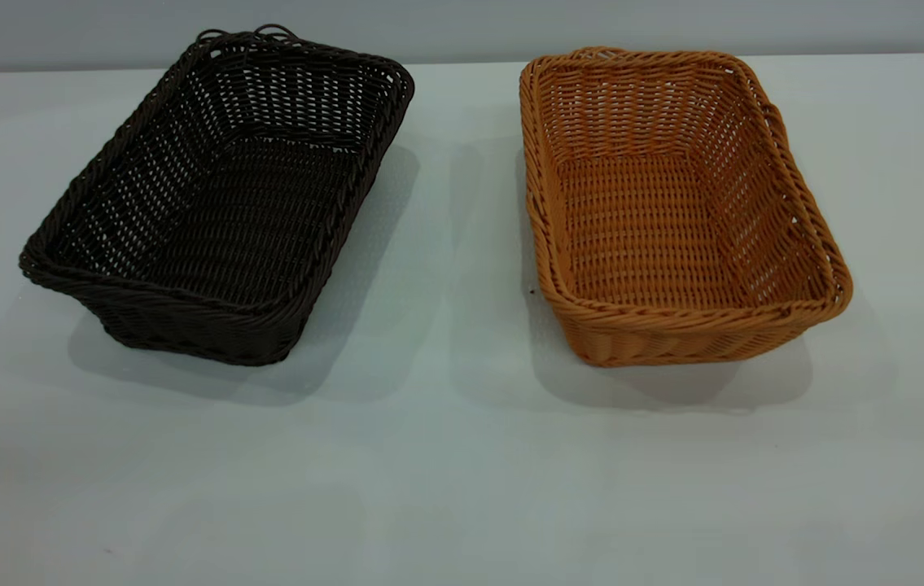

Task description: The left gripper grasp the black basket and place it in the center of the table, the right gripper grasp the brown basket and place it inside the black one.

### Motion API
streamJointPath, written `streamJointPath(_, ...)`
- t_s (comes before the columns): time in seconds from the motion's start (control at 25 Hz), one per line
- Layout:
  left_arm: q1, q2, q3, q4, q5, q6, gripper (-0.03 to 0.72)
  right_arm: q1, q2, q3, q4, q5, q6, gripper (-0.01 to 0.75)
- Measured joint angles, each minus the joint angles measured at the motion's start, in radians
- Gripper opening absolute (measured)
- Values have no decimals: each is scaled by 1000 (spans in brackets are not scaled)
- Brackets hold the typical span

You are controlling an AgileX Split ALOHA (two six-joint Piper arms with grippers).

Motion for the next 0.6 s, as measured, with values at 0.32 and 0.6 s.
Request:
streamJointPath(0.32,0,6,-18,-25,-25,-29,369,0,32,-16,67,-35,-3,544)
streamJointPath(0.6,0,291,-63,-24,-206,-116,386,0,405,-38,99,-276,-197,544)
